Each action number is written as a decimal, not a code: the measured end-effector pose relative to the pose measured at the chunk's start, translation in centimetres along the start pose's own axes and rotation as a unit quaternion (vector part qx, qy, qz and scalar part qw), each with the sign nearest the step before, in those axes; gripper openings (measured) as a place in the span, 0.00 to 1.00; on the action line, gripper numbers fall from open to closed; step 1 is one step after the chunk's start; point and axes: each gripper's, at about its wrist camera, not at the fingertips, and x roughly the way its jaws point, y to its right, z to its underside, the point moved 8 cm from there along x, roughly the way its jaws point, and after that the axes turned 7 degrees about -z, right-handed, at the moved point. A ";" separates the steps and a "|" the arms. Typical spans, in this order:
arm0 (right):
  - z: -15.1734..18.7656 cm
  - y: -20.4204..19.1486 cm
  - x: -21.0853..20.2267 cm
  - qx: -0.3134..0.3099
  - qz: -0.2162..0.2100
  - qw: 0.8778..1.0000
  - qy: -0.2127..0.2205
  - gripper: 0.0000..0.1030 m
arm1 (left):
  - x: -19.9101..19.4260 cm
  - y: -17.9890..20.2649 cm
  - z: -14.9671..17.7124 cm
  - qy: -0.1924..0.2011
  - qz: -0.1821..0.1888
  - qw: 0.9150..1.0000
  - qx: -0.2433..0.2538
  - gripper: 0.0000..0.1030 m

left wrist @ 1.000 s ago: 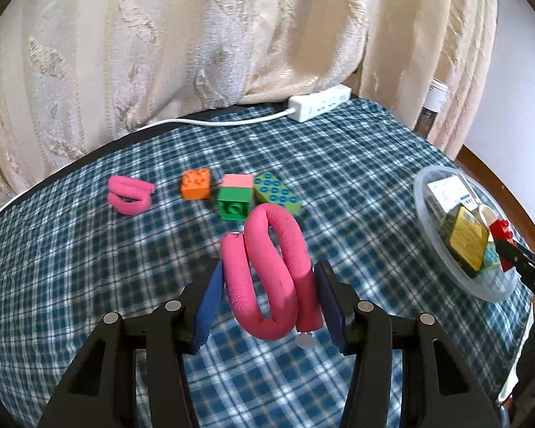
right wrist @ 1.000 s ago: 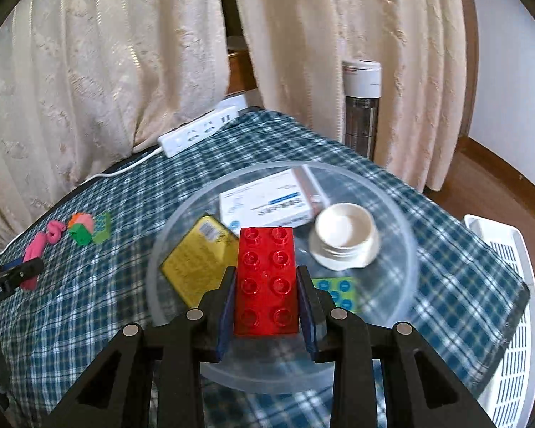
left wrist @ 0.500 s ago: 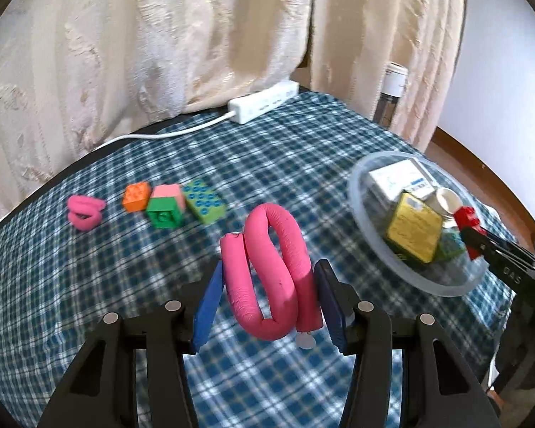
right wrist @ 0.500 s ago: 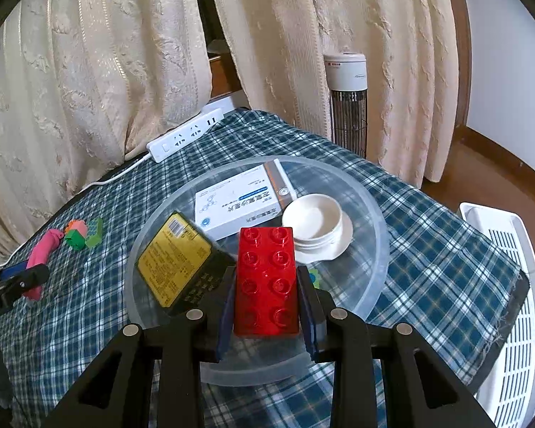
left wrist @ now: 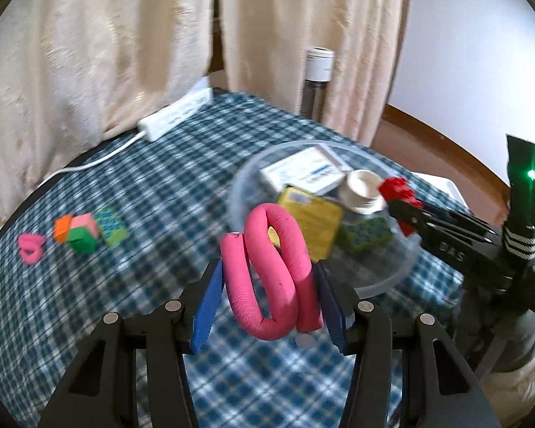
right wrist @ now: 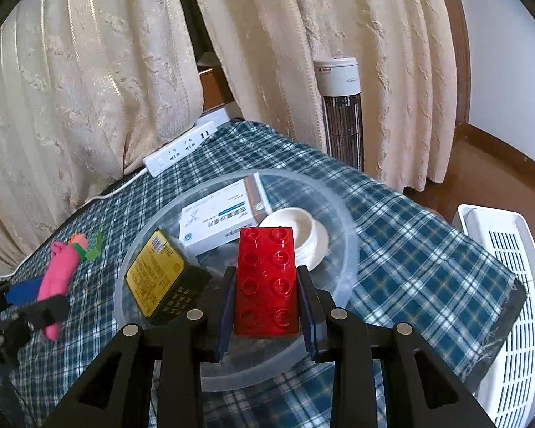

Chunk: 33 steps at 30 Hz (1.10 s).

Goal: Organize objects
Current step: 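Carry the red block over the clear bowl with the right gripper while the left carries the curler, then lower the red block into the bowl and open the right gripper while the left lowers the curler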

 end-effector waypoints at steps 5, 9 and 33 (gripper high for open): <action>-0.5 0.5 -0.4 0.003 -0.009 1.000 0.009 0.32 | 0.7 3.3 -0.4 -0.006 0.025 0.999 0.024 0.52; -0.6 0.7 -0.4 0.002 -0.017 1.000 0.010 0.32 | 1.4 5.4 -0.8 -0.009 0.040 0.998 0.039 0.52; -1.3 1.8 0.1 0.014 -0.040 0.999 0.012 0.32 | 5.6 8.1 -1.1 -0.020 0.041 0.997 0.062 0.52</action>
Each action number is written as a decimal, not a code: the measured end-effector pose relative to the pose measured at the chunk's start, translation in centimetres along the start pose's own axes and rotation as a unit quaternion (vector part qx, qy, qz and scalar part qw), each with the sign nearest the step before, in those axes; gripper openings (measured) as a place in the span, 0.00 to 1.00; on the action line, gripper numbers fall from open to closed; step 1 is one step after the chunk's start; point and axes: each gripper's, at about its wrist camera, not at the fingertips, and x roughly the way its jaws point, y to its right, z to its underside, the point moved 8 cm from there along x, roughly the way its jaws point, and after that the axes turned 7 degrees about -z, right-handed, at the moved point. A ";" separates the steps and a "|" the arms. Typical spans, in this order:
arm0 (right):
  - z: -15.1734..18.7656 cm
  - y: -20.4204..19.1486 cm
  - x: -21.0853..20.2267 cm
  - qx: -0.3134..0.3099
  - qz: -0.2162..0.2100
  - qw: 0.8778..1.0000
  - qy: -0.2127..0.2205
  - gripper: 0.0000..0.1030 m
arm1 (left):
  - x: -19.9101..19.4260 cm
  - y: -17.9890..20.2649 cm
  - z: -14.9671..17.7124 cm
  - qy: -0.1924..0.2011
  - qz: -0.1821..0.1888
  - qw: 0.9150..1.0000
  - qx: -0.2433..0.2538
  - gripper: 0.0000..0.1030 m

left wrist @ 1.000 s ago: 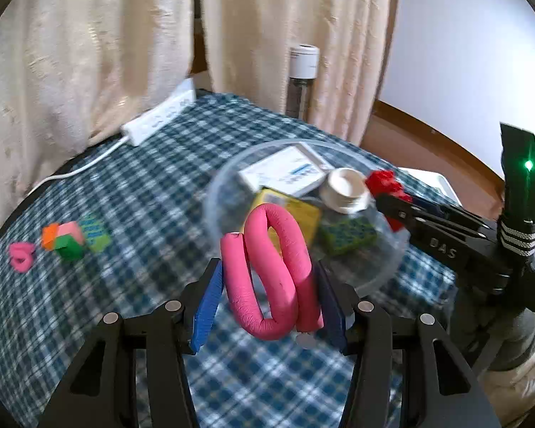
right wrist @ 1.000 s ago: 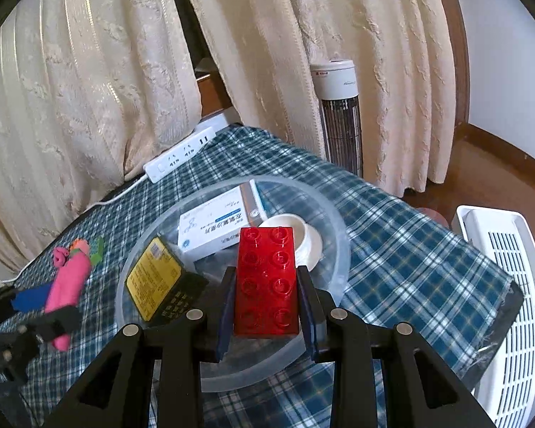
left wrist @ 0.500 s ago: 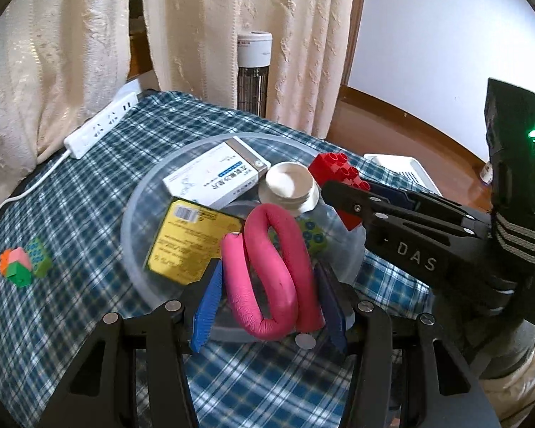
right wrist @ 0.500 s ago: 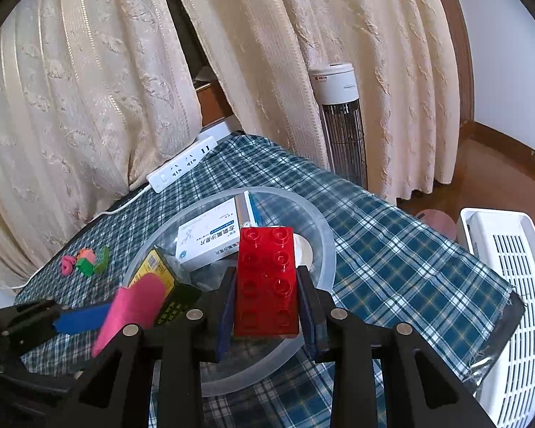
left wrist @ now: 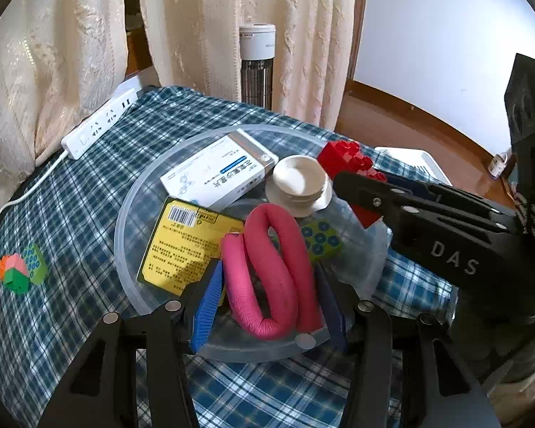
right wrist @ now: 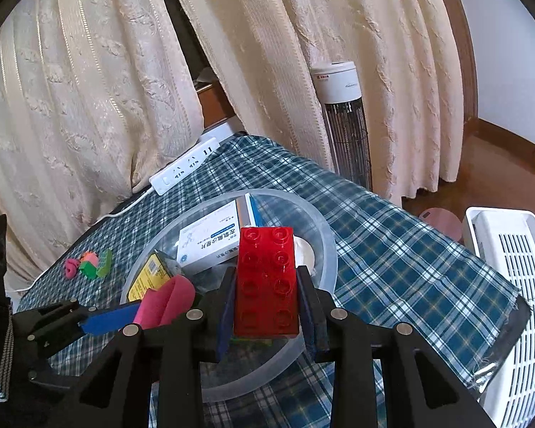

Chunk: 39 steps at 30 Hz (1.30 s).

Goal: Organize objects
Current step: 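Lower the red block into the bowl and open the right gripper while the left lowers the curler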

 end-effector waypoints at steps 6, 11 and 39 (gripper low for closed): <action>0.1 -0.4 0.1 -0.005 -0.002 1.000 -0.002 0.32 | 0.2 -1.2 0.4 0.000 -0.012 1.000 -0.009 0.52; 0.1 -1.1 0.3 -0.012 -0.005 1.000 -0.005 0.32 | 0.1 -1.7 0.6 -0.004 -0.013 1.000 -0.016 0.57; -0.5 -2.6 1.1 -0.005 -0.001 1.000 -0.008 0.50 | -3.3 -4.9 1.7 0.023 -0.007 0.998 -0.055 0.66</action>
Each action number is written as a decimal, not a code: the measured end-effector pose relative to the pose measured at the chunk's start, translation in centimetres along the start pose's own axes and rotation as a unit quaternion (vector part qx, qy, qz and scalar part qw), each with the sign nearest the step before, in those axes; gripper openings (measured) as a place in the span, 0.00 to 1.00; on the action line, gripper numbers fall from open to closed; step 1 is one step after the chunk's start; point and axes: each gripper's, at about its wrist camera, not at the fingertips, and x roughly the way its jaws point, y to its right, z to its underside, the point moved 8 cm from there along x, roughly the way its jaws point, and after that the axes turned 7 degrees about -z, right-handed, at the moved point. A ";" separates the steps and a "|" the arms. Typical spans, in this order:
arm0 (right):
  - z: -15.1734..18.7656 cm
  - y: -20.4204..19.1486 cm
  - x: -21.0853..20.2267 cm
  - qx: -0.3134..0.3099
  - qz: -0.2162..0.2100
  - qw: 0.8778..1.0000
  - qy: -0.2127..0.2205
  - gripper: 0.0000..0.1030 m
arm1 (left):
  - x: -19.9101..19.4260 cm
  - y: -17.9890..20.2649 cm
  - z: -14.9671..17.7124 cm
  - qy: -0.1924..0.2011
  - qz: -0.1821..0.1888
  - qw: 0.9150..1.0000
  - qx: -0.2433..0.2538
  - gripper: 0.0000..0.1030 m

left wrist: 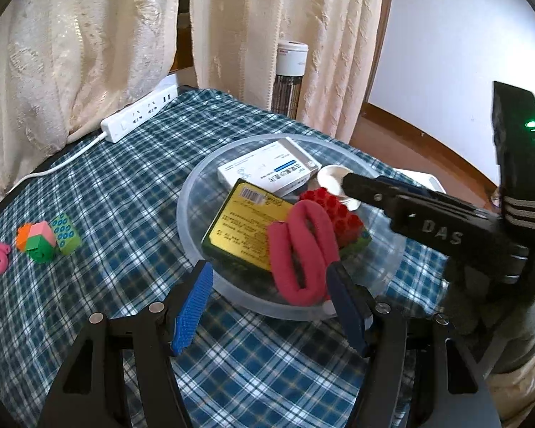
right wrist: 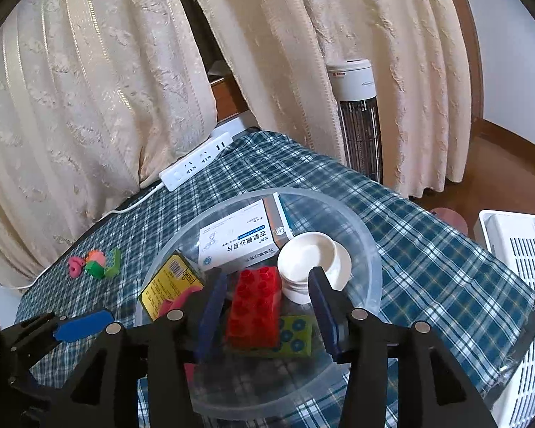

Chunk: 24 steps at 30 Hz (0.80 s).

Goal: Organize objects
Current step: 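Lower the red block into the bowl and open the right gripper while the left lowers the curler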

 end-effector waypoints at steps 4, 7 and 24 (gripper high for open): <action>0.1 0.0 -0.2 0.003 0.000 1.000 0.001 0.52 | 0.8 -0.3 0.2 -0.006 -0.009 1.000 -0.003 0.66; 0.2 0.1 -0.4 0.006 0.000 1.000 0.002 0.52 | 0.9 -0.3 -0.1 -0.004 -0.010 1.000 -0.002 0.66; 0.5 1.0 -1.2 0.018 0.004 1.000 0.005 0.52 | 2.2 0.6 -0.3 -0.011 -0.013 1.000 0.010 0.66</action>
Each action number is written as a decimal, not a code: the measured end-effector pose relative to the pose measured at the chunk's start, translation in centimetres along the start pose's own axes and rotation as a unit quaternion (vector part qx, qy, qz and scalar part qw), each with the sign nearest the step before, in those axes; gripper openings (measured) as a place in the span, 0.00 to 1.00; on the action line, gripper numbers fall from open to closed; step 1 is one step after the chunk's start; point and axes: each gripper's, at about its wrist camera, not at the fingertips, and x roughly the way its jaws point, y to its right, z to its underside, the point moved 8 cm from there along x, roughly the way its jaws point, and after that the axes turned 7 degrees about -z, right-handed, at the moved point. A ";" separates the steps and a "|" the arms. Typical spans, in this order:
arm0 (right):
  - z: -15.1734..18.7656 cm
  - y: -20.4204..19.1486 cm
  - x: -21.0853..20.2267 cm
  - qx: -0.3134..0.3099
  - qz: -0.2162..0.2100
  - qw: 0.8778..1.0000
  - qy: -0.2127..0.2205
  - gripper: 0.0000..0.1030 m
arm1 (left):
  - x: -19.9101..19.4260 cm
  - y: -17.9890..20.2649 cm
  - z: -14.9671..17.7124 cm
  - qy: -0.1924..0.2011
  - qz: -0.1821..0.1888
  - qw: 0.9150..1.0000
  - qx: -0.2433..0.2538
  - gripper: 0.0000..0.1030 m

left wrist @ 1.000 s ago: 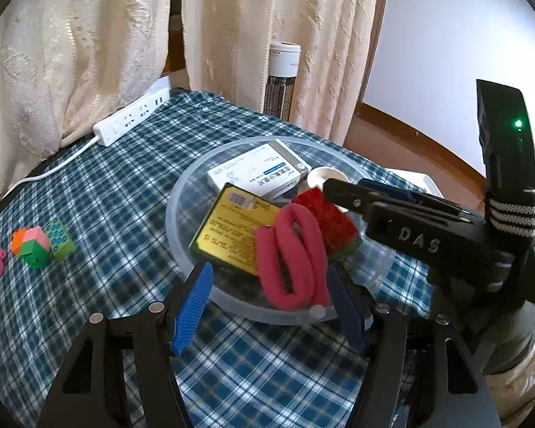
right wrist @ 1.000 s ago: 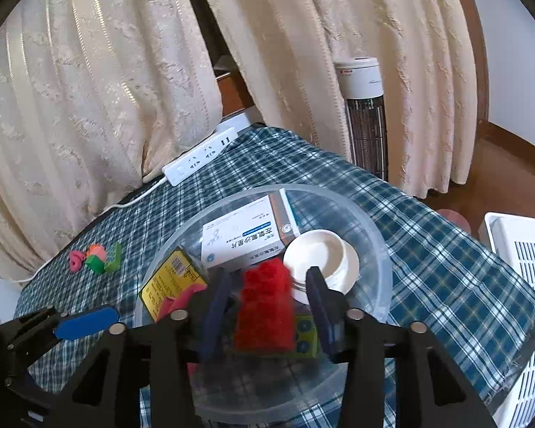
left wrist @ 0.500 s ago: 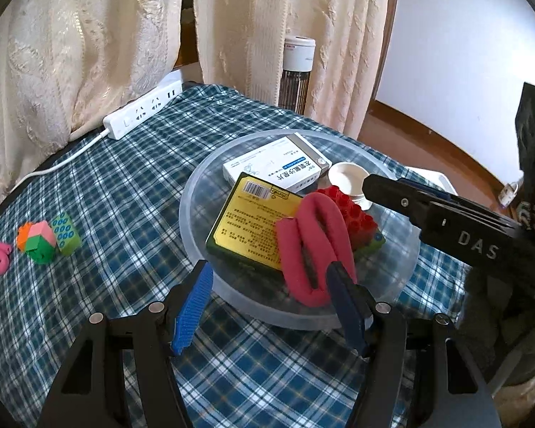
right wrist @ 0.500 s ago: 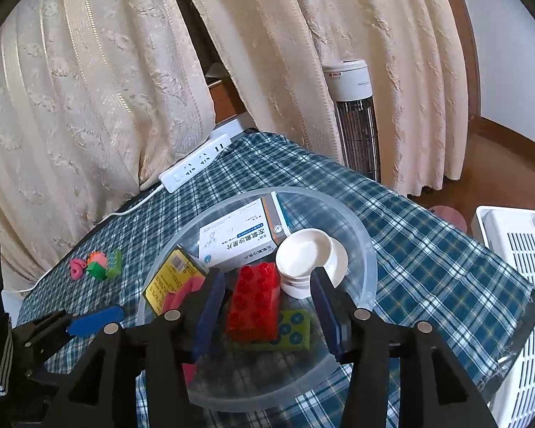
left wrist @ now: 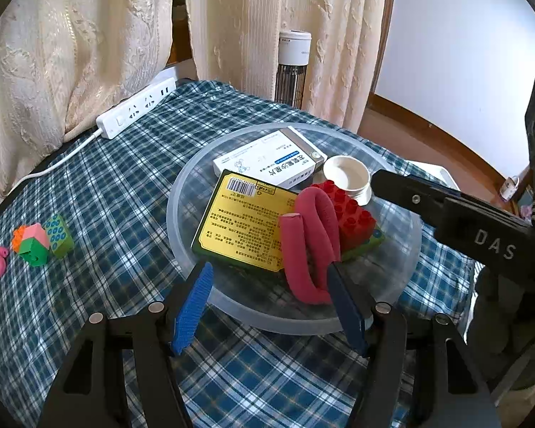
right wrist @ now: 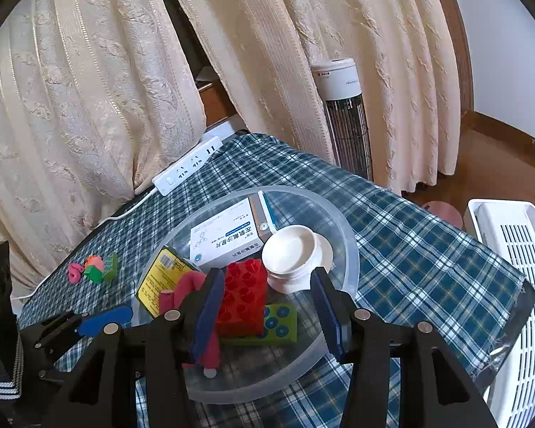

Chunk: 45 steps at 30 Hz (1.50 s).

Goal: Organize objects
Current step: 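Lower the red block into the bowl and open the right gripper while the left lowers the curler, then release the pink curler into the bowl with the left gripper, then move both grippers back toward the remaining blocks and pink curler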

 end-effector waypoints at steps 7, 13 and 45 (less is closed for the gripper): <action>0.1 -1.0 0.0 -0.006 -0.005 1.000 0.000 0.56 | -1.1 -1.2 0.2 0.007 0.000 1.000 -0.012 0.67; 0.4 -2.2 0.3 -0.012 -0.010 1.000 -0.004 0.58 | -1.8 -3.3 0.7 0.007 -0.012 0.999 -0.034 0.67; 2.3 -15.8 5.3 -0.119 -0.073 0.989 -0.047 0.61 | -4.9 -22.2 5.6 0.004 -0.128 0.974 -0.188 0.67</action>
